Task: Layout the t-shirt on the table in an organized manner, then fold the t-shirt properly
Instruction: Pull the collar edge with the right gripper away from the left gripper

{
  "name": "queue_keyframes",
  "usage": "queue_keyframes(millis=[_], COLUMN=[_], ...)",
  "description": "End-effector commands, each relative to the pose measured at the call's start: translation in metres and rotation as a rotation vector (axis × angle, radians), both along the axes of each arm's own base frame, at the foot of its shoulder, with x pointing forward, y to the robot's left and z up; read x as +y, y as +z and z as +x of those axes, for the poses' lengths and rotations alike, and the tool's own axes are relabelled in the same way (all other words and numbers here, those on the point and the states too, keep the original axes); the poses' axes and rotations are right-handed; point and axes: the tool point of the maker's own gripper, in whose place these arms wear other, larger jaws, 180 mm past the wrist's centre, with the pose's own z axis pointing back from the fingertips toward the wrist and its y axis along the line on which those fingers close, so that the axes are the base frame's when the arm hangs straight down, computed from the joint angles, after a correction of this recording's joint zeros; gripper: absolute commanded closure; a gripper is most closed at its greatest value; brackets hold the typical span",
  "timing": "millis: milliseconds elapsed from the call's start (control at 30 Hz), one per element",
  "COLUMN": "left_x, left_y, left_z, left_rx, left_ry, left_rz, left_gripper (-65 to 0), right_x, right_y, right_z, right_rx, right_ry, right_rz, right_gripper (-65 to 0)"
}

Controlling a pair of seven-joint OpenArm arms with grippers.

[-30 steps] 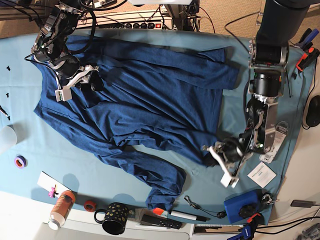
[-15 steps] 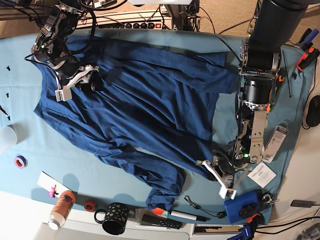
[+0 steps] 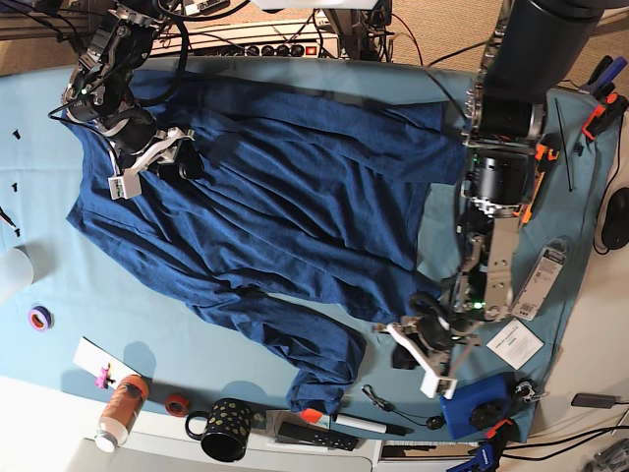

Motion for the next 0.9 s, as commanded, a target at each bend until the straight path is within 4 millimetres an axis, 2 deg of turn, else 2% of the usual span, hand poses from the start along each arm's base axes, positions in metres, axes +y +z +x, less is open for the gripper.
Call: queue_keyframes(millis=[0, 133, 267, 433, 667, 767, 867], left_x=[-0.001, 0.001, -0.002, 0.001, 0.009, 0.014, 0.014], left_y=[0.029, 0.023, 0.015, -0.009, -0.033, -0.035, -0.035], left_z=[0.013, 0.011, 0.004, -0.011, -0.026, -0.026, -0.027], left_rx=[-0.073, -0.041, -0.017, 0.026, 0.069, 0.072, 0.073], left_ry=[0.0, -0.006, -0.047, -0.054, -0.045, -0.04, -0.039], left_rz=[-0.015, 0.001, 0.013, 0.018, 0.028, 0.036, 0.03], left_gripper=[-9.1, -9.1, -9.1, -9.1, -9.1, -9.1, -9.1], right_x=[-0.005, -0.008, -0.023, -0.042, -0.095, -0.113, -0.13], right_y=[0.002, 0.008, 0.027, 0.052, 0.072, 0.081, 0.078], right_z=[0.0, 0.007, 0.025, 0.051, 0.073, 0.075, 0.078], right_rx=[0.005, -0.039, -0.112, -0.174, -0.161, -0.172, -0.174], right_ry=[0.003, -0.012, -0.018, -0.015, -0.081, -0.105, -0.123], right_rz=[-0.026, -0.027, -0.064, -0.141, -0.388, -0.437, -0.439], right_gripper=[-30.5, -30.5, -30.5, -30.5, -30.9, -37.1, -38.3])
